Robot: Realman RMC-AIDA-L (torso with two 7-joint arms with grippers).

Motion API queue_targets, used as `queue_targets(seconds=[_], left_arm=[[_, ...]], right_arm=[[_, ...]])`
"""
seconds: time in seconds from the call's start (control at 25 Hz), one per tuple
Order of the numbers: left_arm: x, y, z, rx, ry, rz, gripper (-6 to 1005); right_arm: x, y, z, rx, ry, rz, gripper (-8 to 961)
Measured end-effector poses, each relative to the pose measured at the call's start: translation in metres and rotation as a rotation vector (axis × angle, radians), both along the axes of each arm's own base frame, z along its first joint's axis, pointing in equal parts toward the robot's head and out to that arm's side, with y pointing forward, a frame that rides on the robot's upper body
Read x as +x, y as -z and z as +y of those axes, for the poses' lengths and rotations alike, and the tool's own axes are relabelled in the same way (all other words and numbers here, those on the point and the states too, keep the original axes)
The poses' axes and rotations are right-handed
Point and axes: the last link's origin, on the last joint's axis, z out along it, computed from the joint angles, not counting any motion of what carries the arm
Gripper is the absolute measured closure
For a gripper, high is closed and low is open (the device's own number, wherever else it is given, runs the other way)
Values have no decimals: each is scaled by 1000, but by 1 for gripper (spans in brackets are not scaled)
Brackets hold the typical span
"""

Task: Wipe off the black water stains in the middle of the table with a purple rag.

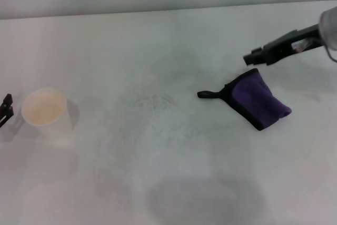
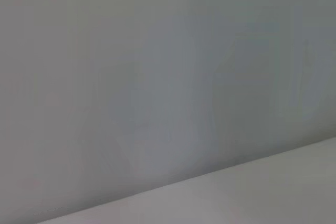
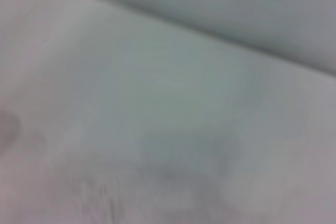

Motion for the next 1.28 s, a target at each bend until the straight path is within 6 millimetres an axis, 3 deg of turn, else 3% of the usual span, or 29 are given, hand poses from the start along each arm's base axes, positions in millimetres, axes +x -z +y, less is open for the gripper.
queue_targets(seconds=[0.24, 0.48, 0.68, 0.92, 1.08, 1.28], left_arm=[[1, 1, 0, -1, 0, -3, 109], [3, 1, 3, -2, 7, -5, 109], [4, 1, 4, -1, 10, -6, 108], [3, -2, 9, 41, -22, -45, 109], [1, -3, 12, 78, -59, -86, 109], [-4, -7, 11, 117, -92, -112, 108]], right_arm=[[31, -28, -5, 182, -85, 298, 688], [70, -38, -21, 420, -178, 488, 687], [101, -30, -36, 702, -251, 421, 683], [135, -1, -60, 961, -258, 192, 677], [153, 8, -70, 1034, -158, 96, 673], [161, 9, -73, 1038, -122, 50, 667]])
